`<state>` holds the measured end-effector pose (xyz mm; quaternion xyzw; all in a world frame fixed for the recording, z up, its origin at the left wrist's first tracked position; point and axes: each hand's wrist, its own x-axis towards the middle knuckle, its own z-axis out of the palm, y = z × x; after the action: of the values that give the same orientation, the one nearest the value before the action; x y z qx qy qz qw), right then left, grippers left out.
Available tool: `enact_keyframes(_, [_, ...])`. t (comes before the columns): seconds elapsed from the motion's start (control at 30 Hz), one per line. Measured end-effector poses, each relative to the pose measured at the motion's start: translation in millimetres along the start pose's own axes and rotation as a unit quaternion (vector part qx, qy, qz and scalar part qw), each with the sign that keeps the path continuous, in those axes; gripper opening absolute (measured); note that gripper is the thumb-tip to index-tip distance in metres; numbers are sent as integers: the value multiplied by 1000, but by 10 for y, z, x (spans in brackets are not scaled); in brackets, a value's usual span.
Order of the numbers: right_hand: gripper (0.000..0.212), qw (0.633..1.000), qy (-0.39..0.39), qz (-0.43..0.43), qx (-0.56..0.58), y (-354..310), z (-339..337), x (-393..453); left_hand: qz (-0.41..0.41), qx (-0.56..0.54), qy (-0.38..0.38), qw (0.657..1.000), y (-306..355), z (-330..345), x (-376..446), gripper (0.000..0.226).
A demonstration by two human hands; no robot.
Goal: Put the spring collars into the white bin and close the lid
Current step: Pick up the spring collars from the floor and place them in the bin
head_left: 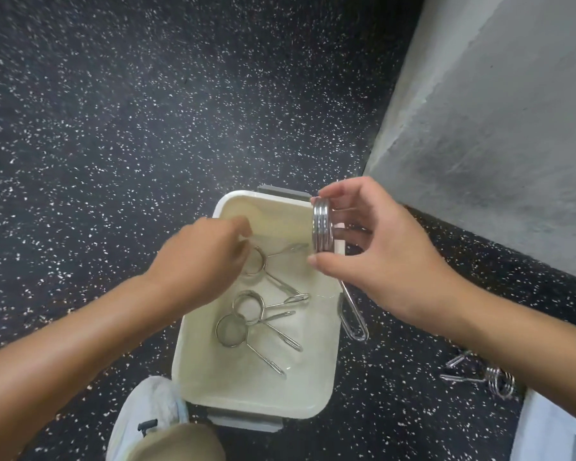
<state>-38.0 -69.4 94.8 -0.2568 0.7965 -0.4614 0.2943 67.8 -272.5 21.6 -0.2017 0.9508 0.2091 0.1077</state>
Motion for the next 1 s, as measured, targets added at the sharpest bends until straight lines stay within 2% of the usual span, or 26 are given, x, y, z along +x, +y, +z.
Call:
enact_keyframes(0.17, [63, 983, -57, -44, -169, 102, 487, 307, -22, -50, 65, 996, -187, -226, -280, 19])
enact_keyframes(0.33, [65, 965, -85, -57, -240, 386, 975, 572, -38, -51, 98, 993, -380, -284, -370, 29])
enact_keyframes(0.47, [62, 923, -121, -81, -355, 721, 1293, 721, -46, -65, 107, 991, -402, -311, -378, 28])
enact_keyframes(0.53, [60, 913, -131, -61, -383, 914, 1378, 761, -42, -70, 105, 991, -387, -298, -378, 28])
enact_keyframes(0.63, [62, 907, -129, -36, -400, 1079, 1441, 775, -33, -72, 94, 992, -337, -258, -389, 28])
enact_keyframes(0.77, [60, 916, -89, -55, -388, 1141, 1485, 748, -16, -61, 79, 995, -269, -201, -390, 25])
enact_keyframes(0.87, [66, 909, -74, -60, -406, 1140, 1458, 742, -8, -56, 74, 996, -247, -181, -383, 27])
enact_keyframes(1.0, [78, 938, -80, -33, -335, 1073, 1322, 682, -10, -54, 69, 996, -183, -192, -338, 29])
